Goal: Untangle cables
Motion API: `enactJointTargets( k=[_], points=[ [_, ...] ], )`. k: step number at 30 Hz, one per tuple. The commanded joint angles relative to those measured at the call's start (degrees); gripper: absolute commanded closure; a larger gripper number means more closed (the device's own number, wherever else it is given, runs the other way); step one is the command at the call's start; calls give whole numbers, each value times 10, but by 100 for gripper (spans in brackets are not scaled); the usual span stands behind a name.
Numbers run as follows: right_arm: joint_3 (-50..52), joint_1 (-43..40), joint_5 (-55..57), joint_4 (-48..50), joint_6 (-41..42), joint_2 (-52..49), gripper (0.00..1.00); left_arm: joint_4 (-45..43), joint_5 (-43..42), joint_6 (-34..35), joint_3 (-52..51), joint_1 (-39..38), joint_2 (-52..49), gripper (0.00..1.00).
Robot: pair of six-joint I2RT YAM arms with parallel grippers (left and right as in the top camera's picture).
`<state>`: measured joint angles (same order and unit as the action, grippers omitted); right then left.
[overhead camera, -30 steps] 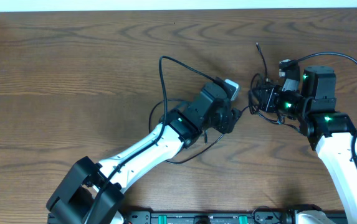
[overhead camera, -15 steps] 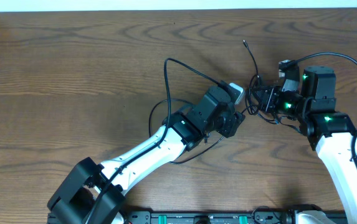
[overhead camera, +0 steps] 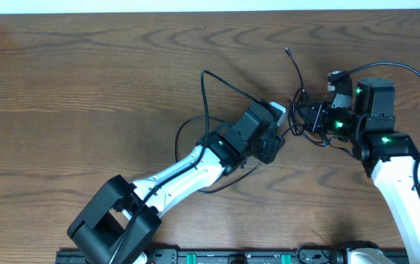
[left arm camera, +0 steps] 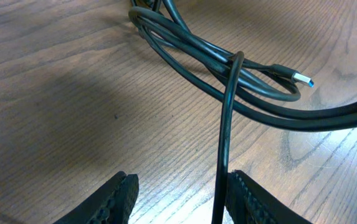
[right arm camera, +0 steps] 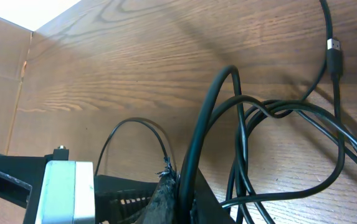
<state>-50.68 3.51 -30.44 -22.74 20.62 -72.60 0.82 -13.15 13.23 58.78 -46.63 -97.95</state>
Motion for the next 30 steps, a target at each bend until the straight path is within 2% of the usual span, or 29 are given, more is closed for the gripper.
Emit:
enactJointTargets(
  k=[1, 7, 11, 15, 24, 30],
  points=[
    [-9, 2, -12, 0, 6, 5, 99, -3, 6, -5, 4, -2, -1, 54],
    [-9, 2, -12, 0, 6, 5, 99, -5, 6, -5, 4, -2, -1, 64],
    [-9, 2, -12, 0, 6, 5, 99, -5, 6, -5, 4, -2, -1, 75],
    [-9, 2, -12, 0, 6, 5, 99, -5, 8, -5, 4, -2, -1, 91],
    [-9, 2, -5, 0, -1, 5, 99, -5, 9, -5, 4, 2, 17, 92],
    [-9, 2, 87, -25, -1, 5, 99, -2, 49, -5, 4, 38, 83, 92]
  ],
)
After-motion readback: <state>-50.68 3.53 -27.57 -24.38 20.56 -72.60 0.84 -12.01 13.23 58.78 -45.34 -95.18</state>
